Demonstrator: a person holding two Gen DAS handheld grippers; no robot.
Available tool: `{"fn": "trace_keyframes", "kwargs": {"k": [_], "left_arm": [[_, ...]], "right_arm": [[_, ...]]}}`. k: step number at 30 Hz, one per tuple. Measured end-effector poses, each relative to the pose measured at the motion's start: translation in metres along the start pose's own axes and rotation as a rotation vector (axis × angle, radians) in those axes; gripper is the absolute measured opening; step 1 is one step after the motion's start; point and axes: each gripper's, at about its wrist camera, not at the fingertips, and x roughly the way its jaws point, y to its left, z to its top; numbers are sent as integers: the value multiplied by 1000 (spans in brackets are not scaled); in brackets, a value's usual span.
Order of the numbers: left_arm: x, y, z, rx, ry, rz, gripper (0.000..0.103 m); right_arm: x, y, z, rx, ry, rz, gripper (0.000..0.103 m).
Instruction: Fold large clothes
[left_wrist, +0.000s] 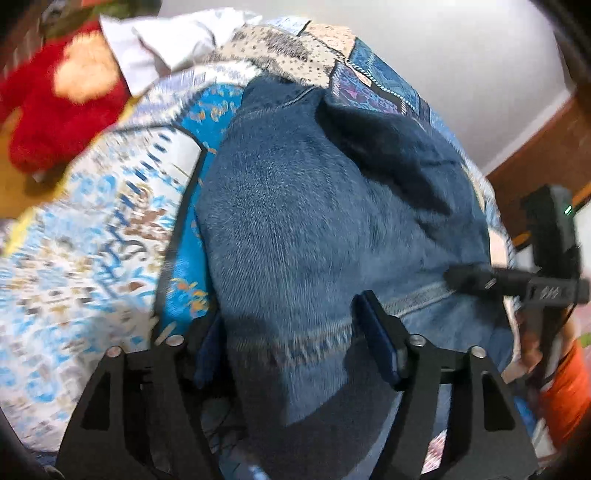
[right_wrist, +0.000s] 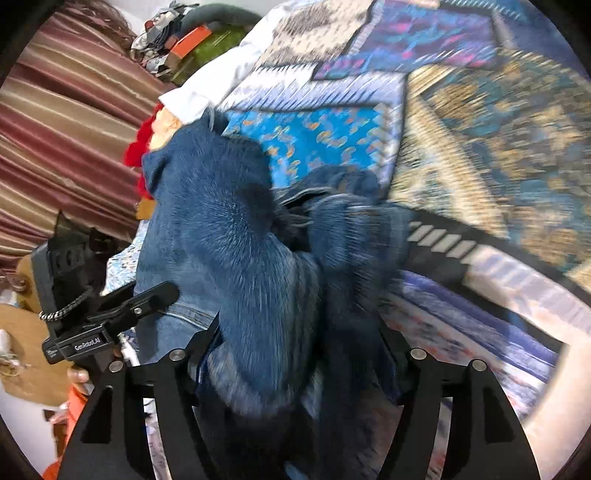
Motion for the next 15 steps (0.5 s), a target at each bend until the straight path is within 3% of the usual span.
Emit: {"fn": "trace_keyframes", "kwargs": {"k": [4, 8, 10, 15], "left_arm": [[-17, -4, -15, 98, -3, 102, 82], [-29, -5, -20, 146, -23, 166, 82], [-38, -9, -14, 142, -50, 159, 82], [-37, -30, 25, 112, -100, 117, 83]], "right_arm": [[-33, -4, -13, -63, -42, -72, 75], [-66, 1, -29, -65, -94, -116, 75], [-78, 10, -32, -67, -141, -121, 75], [-95, 39, -22, -72, -215, -31, 76]]}}
